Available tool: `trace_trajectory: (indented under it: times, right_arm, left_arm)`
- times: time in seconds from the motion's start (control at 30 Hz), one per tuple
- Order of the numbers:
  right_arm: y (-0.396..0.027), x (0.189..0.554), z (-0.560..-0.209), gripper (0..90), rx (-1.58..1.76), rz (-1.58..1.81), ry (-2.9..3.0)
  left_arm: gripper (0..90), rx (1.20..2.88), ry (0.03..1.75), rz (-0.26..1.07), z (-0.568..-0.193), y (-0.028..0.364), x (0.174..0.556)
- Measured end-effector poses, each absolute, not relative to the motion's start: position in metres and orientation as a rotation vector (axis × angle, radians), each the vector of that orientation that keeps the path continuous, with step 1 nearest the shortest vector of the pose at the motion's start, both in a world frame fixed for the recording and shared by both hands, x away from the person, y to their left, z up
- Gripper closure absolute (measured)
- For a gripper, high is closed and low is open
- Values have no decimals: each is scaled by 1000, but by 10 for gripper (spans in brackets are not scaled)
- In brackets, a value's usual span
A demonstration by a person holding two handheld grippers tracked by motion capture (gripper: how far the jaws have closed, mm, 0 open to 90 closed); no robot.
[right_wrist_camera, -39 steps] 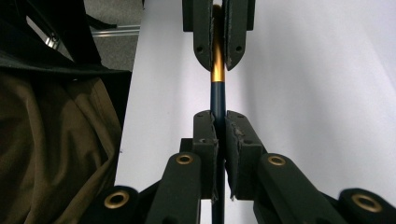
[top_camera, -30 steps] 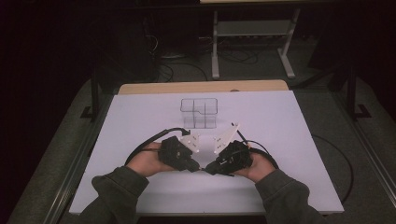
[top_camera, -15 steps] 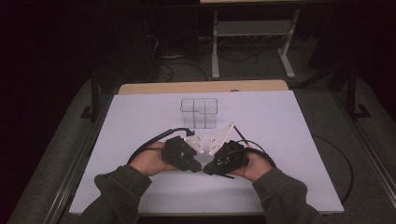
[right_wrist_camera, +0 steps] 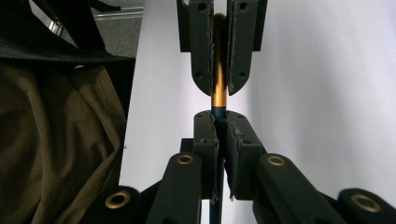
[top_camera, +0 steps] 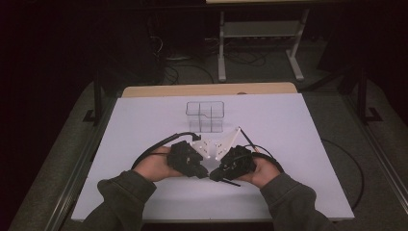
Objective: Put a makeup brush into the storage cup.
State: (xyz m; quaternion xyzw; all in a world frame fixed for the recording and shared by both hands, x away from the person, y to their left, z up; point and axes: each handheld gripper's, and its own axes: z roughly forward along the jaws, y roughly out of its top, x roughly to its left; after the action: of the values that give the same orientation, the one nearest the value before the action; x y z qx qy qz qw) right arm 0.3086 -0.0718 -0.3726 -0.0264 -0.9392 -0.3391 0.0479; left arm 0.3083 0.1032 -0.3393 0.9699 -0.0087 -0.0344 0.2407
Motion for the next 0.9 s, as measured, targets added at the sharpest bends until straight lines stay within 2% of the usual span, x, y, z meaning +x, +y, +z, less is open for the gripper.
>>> trace_trajectory:
  times: [0.37, 0.7, 0.9]
  right_arm:
    - [-73, 310, -374, 830, -98, -1050, -2848]
    - [-75, 311, -377, 830, -117, -1079, -2817]
    - [-75, 311, -376, 830, -109, -1105, -2812]
  left_arm:
    - [809, 2642, -6, -92, -338, 105, 309]
    - [726, 2632, 36, -90, -338, 110, 309]
    - [786, 2626, 31, -105, -338, 111, 310]
